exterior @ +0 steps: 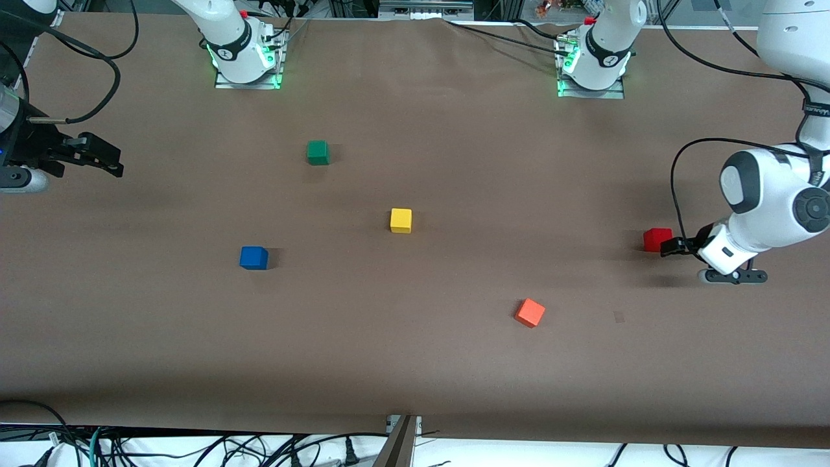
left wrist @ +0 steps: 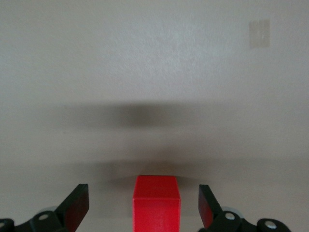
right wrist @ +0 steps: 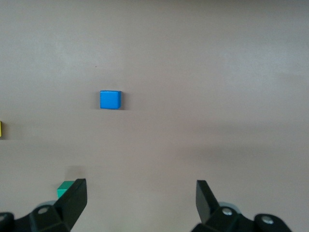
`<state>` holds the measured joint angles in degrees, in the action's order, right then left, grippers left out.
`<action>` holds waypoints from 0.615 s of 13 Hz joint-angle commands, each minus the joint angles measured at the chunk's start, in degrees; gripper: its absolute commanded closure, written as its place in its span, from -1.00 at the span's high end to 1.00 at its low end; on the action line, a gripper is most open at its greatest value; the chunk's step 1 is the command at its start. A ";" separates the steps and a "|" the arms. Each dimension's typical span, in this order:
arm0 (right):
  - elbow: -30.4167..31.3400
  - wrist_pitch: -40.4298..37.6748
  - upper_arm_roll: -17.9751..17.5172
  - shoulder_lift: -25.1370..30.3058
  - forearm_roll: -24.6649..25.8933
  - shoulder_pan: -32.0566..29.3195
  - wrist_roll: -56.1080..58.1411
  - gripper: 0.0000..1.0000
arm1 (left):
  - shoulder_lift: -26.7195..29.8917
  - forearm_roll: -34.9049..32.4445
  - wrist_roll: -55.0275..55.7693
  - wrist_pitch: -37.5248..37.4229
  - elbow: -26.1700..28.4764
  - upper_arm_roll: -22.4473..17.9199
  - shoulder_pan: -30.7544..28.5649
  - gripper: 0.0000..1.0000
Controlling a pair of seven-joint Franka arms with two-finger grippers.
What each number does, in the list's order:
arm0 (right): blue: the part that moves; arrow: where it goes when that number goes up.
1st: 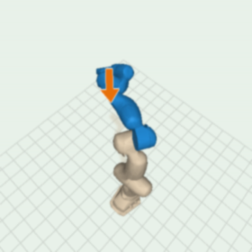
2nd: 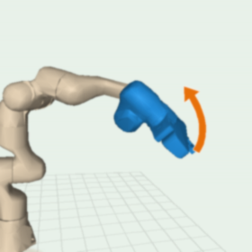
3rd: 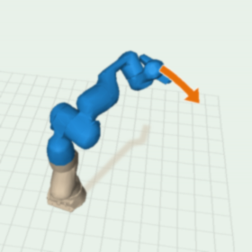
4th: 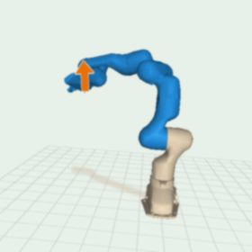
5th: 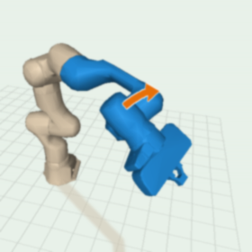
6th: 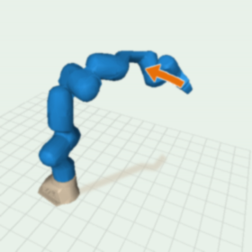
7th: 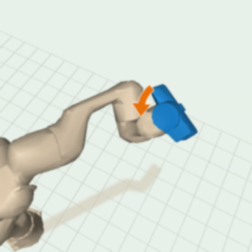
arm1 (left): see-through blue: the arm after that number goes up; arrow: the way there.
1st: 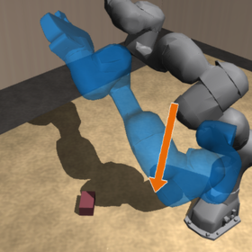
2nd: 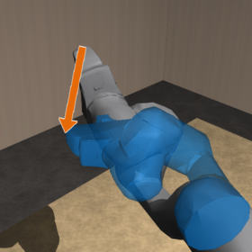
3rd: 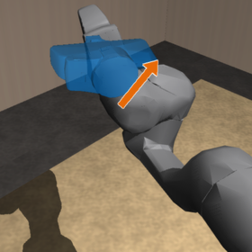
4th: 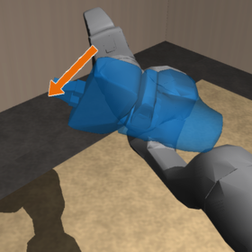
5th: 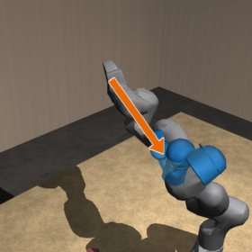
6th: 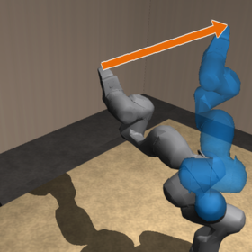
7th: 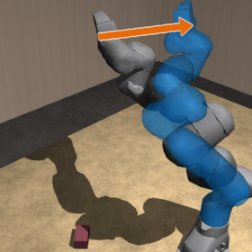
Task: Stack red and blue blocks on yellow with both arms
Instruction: 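Lower the left gripper onto the red cube and close it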
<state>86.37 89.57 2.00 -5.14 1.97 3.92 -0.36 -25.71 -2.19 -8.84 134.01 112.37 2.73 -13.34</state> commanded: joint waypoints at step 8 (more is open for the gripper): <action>-1.47 -1.24 -0.42 -0.57 0.76 0.03 0.54 1.00 | 2.24 -1.23 -0.91 6.96 9.89 0.26 -0.54 0.61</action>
<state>86.37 89.48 1.90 -5.15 1.97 3.94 -0.32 -25.47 -2.20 -9.20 140.61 120.36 2.75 -13.36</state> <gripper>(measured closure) 0.000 0.145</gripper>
